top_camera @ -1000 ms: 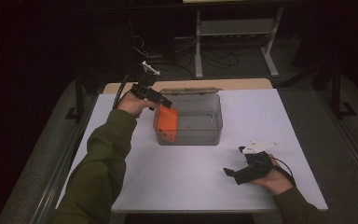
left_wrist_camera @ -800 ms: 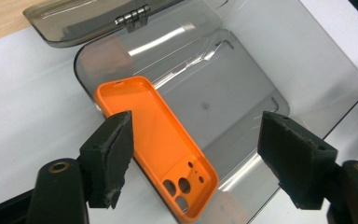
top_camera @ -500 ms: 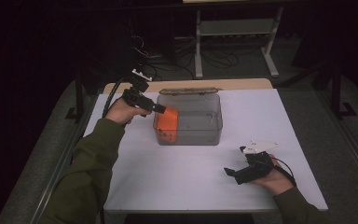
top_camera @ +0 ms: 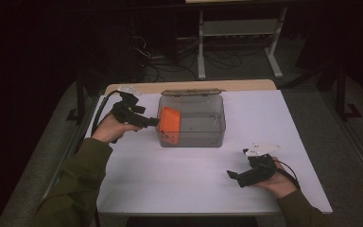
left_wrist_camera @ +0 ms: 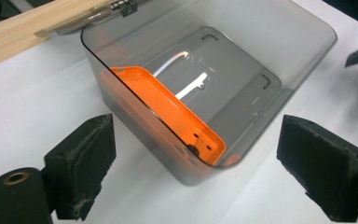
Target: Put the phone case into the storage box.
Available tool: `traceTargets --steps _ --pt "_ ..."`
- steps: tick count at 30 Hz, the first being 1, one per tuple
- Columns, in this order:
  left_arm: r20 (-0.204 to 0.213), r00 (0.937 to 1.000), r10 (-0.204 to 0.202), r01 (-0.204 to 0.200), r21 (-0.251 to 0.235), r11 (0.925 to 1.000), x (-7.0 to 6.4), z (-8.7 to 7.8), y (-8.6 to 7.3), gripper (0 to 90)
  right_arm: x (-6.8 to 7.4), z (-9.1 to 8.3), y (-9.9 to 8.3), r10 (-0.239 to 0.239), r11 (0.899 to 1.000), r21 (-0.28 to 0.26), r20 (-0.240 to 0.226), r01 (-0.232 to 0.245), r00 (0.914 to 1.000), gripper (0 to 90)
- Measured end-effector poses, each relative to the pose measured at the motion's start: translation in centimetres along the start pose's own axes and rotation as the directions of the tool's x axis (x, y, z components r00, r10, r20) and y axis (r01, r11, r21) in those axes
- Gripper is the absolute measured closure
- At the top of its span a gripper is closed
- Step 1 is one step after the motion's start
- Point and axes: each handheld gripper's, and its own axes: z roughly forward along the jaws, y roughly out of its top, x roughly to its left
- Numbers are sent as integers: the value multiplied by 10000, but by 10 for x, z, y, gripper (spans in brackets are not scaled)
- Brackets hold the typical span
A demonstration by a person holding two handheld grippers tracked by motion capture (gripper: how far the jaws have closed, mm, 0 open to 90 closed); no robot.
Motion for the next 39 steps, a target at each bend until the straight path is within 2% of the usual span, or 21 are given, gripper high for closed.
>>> traceTargets --steps 10,15,19,30,39 --pt "-19 9992 409 -410 -466 9981 -8 -4 -31 39 0 1 0 18 10000 39 44 -18 10000 0" --pt "61 9989 461 -455 -780 9959 -11 -6 -47 0 1 2 0 8 10000 68 87 -8 10000 0" --pt "56 9980 630 -622 -916 9939 -14 -7 -59 0 1 2 0 -2 10000 79 103 1 9999 0" --pt "182 9976 674 -643 -1379 9884 -23 -5 -95 0 1 2 0 24 10000 87 141 -25 9999 0" --pt "176 9960 872 -836 -1497 9852 -31 1 -118 0 1 2 0 28 10000 87 177 -30 9998 0"
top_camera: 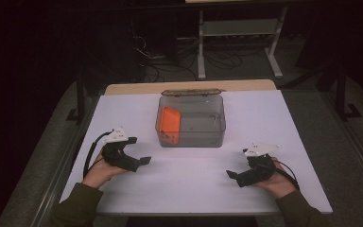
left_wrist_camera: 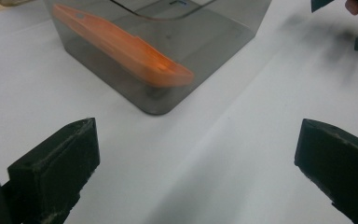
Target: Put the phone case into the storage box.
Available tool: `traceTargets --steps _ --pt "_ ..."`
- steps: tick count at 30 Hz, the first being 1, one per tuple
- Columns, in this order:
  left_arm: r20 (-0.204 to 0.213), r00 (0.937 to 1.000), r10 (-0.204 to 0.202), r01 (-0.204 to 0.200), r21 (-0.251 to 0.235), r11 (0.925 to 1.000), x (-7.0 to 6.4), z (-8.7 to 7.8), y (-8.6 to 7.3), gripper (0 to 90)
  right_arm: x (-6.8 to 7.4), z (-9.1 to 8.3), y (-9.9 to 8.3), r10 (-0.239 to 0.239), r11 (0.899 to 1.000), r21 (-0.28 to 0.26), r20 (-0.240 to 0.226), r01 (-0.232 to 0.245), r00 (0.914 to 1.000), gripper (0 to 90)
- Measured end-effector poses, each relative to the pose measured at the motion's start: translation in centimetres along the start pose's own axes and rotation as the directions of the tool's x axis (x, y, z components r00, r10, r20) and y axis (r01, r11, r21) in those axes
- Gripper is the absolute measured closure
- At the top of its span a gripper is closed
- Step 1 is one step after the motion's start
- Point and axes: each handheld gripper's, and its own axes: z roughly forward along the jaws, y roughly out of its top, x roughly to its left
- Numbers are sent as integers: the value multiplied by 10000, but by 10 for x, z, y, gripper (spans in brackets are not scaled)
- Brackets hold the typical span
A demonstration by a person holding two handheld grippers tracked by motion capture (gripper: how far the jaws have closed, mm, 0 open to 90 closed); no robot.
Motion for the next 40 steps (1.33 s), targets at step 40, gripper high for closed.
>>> traceTargets --steps 40 --pt "-236 9982 559 -549 407 9977 -16 10 -51 0 4 1 -4 -15 10000 13 61 15 10000 0"
